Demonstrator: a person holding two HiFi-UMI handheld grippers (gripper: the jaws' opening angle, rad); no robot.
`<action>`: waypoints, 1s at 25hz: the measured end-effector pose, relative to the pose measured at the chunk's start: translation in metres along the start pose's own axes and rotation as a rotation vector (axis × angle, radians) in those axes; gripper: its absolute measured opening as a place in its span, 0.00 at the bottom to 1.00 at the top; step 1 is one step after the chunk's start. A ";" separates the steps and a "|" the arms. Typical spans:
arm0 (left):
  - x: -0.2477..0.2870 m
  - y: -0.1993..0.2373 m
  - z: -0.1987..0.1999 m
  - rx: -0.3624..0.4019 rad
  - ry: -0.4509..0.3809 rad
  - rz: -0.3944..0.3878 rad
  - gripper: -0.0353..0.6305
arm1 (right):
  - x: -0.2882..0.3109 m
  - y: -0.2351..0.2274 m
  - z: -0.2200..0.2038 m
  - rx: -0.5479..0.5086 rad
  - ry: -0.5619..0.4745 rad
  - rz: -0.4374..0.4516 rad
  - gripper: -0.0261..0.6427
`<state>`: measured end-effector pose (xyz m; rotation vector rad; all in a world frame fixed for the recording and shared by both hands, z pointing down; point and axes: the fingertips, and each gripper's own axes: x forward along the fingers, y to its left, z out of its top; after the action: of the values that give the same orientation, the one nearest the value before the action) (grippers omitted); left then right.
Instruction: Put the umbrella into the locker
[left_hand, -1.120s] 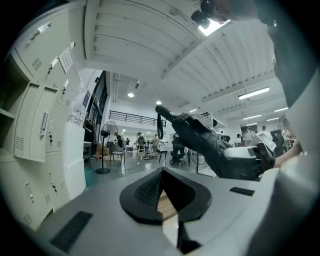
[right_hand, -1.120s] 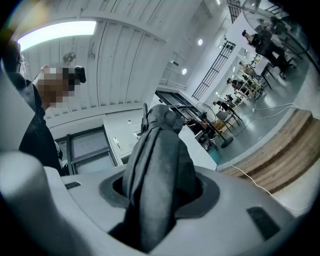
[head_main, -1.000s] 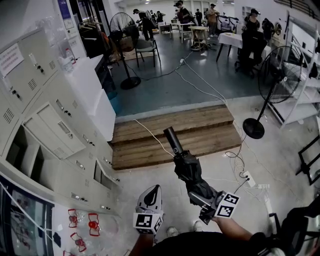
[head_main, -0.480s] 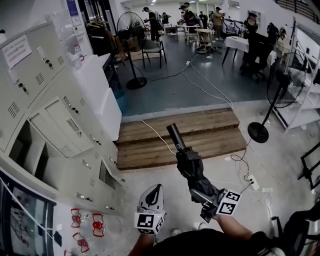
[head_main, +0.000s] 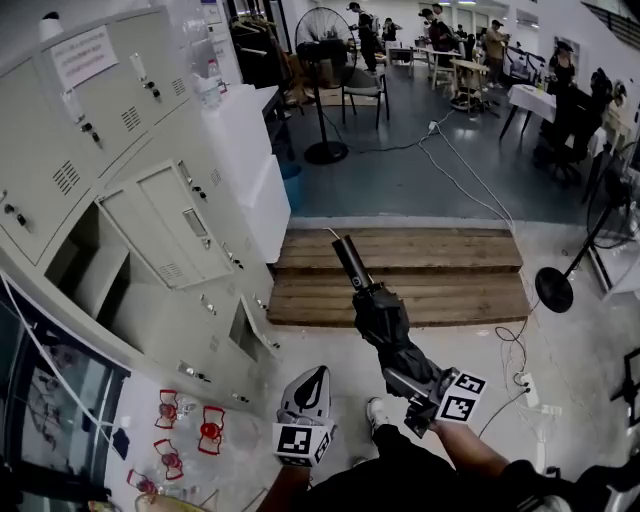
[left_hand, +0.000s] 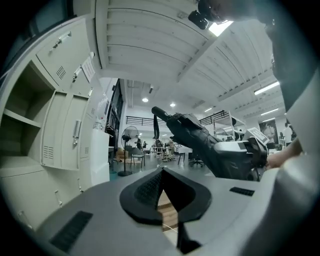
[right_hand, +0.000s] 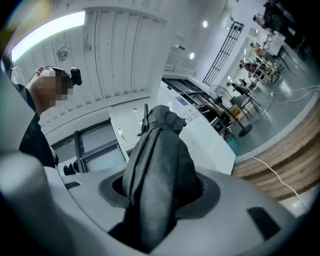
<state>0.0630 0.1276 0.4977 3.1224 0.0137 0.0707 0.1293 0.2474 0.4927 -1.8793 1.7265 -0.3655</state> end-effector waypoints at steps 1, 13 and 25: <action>0.000 0.009 0.001 0.002 0.002 0.023 0.05 | 0.012 -0.002 0.000 0.011 0.009 0.022 0.35; 0.014 0.108 0.011 0.009 0.045 0.291 0.05 | 0.146 -0.031 0.000 0.057 0.170 0.289 0.35; 0.029 0.169 0.014 -0.001 0.048 0.532 0.05 | 0.236 -0.048 -0.011 0.114 0.344 0.515 0.35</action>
<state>0.0935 -0.0410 0.4880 3.0252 -0.8107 0.1497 0.1949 0.0158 0.4890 -1.2770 2.2798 -0.5878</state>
